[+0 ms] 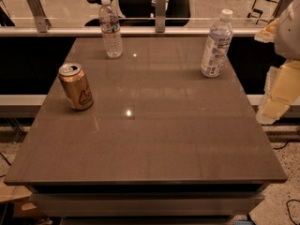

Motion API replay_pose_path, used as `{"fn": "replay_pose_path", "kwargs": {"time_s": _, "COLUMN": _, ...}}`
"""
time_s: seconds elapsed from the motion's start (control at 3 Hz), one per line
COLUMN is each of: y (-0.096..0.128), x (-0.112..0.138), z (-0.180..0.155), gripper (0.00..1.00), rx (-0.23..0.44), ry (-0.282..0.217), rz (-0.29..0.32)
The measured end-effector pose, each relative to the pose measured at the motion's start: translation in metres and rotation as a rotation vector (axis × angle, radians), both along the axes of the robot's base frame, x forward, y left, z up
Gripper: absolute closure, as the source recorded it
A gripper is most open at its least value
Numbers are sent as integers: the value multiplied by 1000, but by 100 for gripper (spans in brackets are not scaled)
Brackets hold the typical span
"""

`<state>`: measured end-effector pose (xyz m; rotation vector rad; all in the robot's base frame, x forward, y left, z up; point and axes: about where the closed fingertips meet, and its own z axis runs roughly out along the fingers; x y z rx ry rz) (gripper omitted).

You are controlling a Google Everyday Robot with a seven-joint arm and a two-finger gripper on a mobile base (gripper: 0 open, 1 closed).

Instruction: Move blue plastic bottle near water bottle

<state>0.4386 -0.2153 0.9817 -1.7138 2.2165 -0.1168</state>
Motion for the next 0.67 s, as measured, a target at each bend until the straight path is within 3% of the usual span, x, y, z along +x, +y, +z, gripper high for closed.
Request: {"fn": "replay_pose_path", "kwargs": {"time_s": 0.67, "y": -4, "x": 8, "z": 9, "gripper": 0, "rx": 25, "ry": -33, "rz": 0}}
